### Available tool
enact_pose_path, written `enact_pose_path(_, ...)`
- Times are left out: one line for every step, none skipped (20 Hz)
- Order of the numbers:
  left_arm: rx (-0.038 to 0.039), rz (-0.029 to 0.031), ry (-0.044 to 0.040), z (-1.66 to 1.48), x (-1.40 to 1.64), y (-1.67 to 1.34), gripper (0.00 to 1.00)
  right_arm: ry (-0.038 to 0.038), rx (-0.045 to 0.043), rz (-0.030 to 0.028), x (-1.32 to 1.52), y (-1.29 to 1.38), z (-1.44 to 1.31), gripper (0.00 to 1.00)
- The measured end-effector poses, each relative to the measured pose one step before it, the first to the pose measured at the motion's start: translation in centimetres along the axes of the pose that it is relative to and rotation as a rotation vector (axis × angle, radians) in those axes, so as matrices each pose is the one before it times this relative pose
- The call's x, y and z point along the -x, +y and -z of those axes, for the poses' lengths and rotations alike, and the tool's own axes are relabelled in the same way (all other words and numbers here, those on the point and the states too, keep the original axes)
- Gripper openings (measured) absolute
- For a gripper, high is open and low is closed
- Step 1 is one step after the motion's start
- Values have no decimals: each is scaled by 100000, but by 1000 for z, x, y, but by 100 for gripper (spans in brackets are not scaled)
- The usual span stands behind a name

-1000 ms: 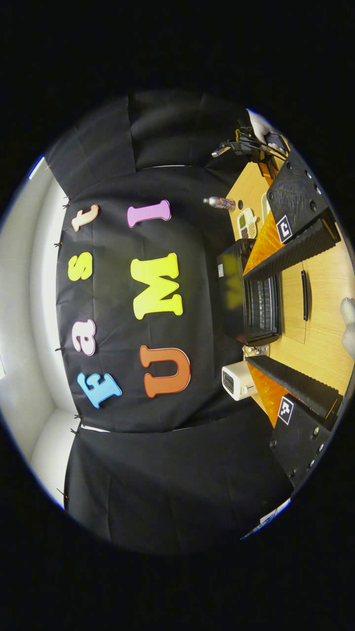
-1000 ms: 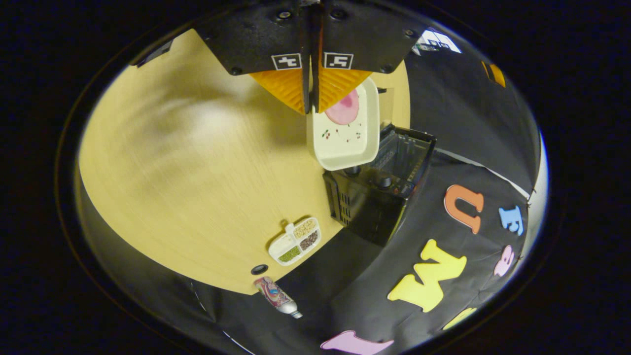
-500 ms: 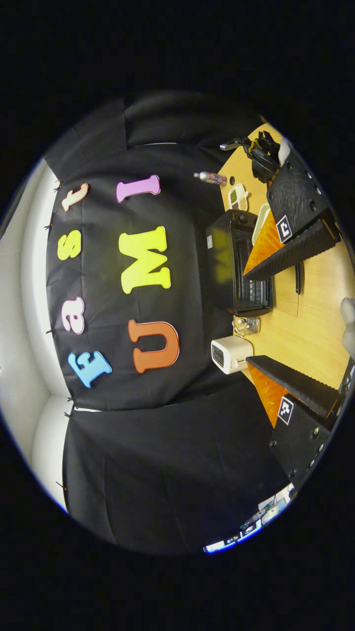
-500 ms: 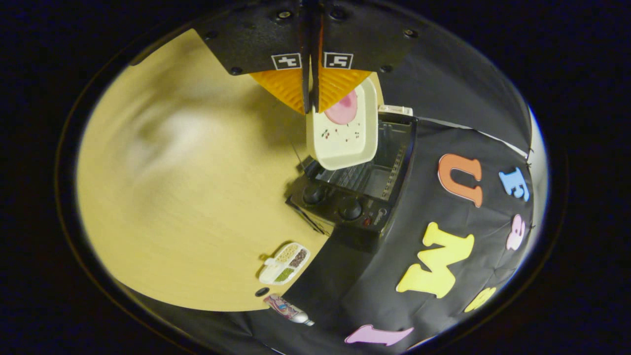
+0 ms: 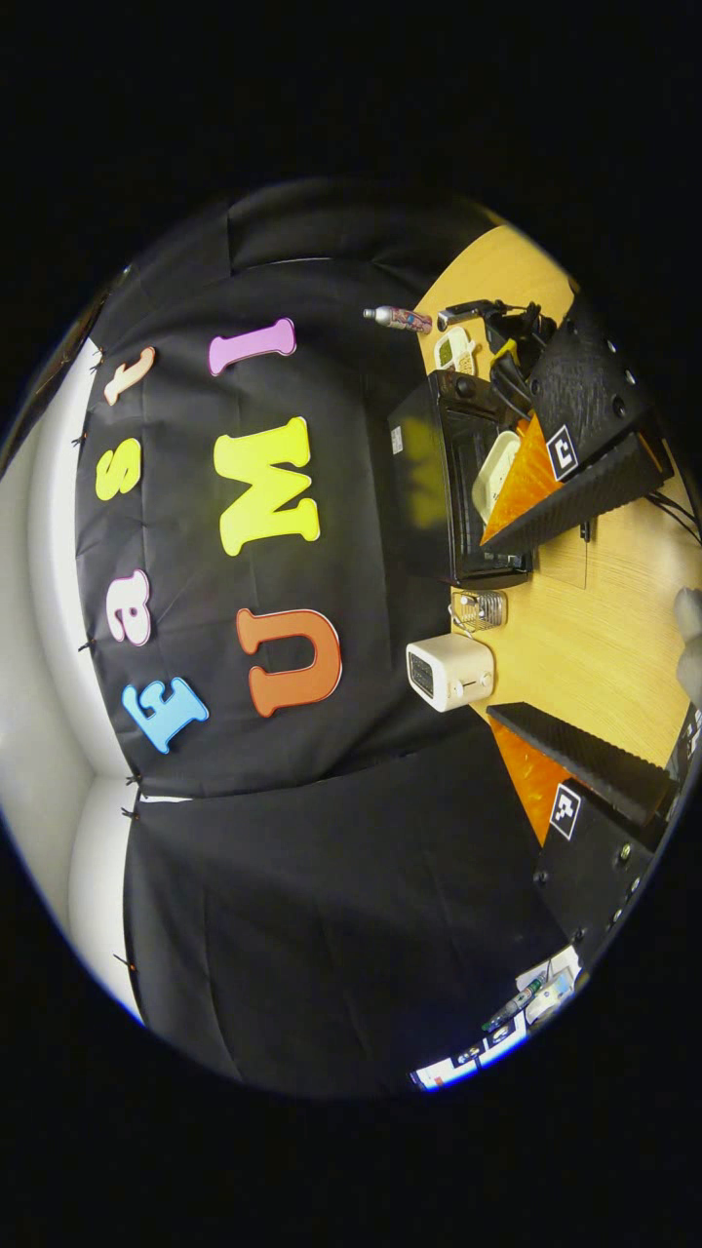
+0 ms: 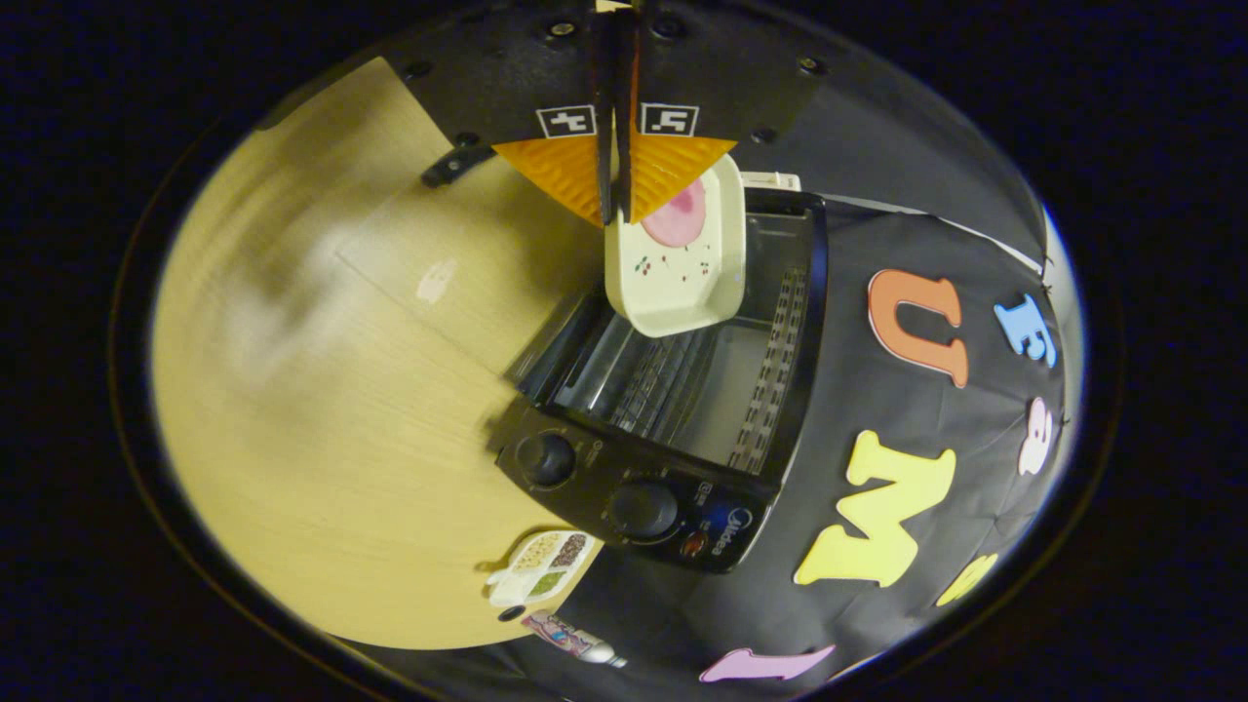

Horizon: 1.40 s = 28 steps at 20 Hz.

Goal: Open the electric oven with the left hand, put the food in, and close the electric oven.

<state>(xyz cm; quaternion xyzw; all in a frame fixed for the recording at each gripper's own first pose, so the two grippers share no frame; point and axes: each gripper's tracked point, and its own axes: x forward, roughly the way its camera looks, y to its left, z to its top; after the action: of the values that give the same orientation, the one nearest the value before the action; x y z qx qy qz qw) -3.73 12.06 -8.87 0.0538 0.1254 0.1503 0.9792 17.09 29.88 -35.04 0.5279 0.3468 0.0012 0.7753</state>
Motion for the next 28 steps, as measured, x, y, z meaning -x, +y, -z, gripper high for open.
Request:
enact_pose_path(-28,205,838,280,-404,20,97,-148,-594,187,-986,358,-107,0)
enact_pose_path(151,-154,141,78,-490,143,97,79,-1252,-81,-1010,253,-227,4)
enact_pose_path(204,-23,58,88,-457,249,97,-6,-1136,265,-765,134,-474,4)
enact_pose_path(120,-409,-230,11,-341,140,97,-872,-1035,128,-722,13,-644,4)
enact_pose_path(380,-378,-214,-20,-396,205,97,-1258,-248,-105,-545,515,-192,0)
enact_pose_path(497,-248,84,126,-378,110,97,-1323,878,-1153,-562,312,-671,0)
enact_pose_path(267,-201,421,-77,595,298,97,-1796,1715,-1726,-493,471,-747,0)
enact_pose_path(182,-595,519,224,-281,155,97,-1327,927,-1375,-441,364,-724,4)
enact_pose_path(315,-223,770,233,-269,-18,97,-1544,-241,-1001,-426,184,-768,1)
enact_pose_path(461,-279,977,303,-186,30,97,-1283,-1160,-1058,-609,227,-682,6)
enact_pose_path(501,-17,856,229,-196,-97,97,-461,-710,-1344,-376,298,-513,8)
enact_pose_path(158,-249,255,83,-224,-74,97,-402,747,731,-352,-169,-434,10)
enact_pose_path(-237,-294,-123,-116,-225,-6,97,-462,53,-5,-243,-150,-362,7)
enact_pose_path(-307,-78,-245,-18,-130,-51,97,272,-312,-1033,258,-41,-314,11)
enact_pose_path(-24,348,110,-27,-141,-112,97,601,559,-1168,161,114,-12,12)
enact_pose_path(42,520,-125,44,22,-269,97,1525,1797,-101,93,91,270,7)
enact_pose_path(-87,497,-193,-157,-115,-181,97,1114,2041,-779,-109,39,215,5)
enact_pose_path(-79,319,-330,28,-48,-15,97,1101,2474,-298,453,107,-105,13)
enact_pose_path(-23,283,-422,14,13,-111,97,771,3601,-216,495,150,-10,17)
enact_pose_path(63,408,-248,-98,-19,-93,97,289,3752,-69,823,256,-86,27)
enact_pose_path(422,551,-213,-76,87,-151,96,-9,3620,665,868,84,-345,32)
enact_pose_path(345,564,98,-28,196,-11,97,-183,4128,279,803,215,-403,49)
enact_pose_path(16,735,-12,78,201,-109,97,-394,5404,859,1299,190,-319,45)
enact_pose_path(-312,389,775,131,50,24,97,-411,4797,72,1184,212,-350,53)
enact_pose_path(55,617,132,129,159,-188,97,-749,6311,11,1565,437,-587,59)
enact_pose_path(341,970,-164,-44,207,-157,97,5,5259,388,1375,189,-411,72)
enact_pose_path(-341,487,-517,-180,360,-31,97,-527,6640,223,1747,348,-544,80)
enact_pose_path(-288,426,-463,-91,235,43,97,-637,5418,256,1492,124,-508,90)
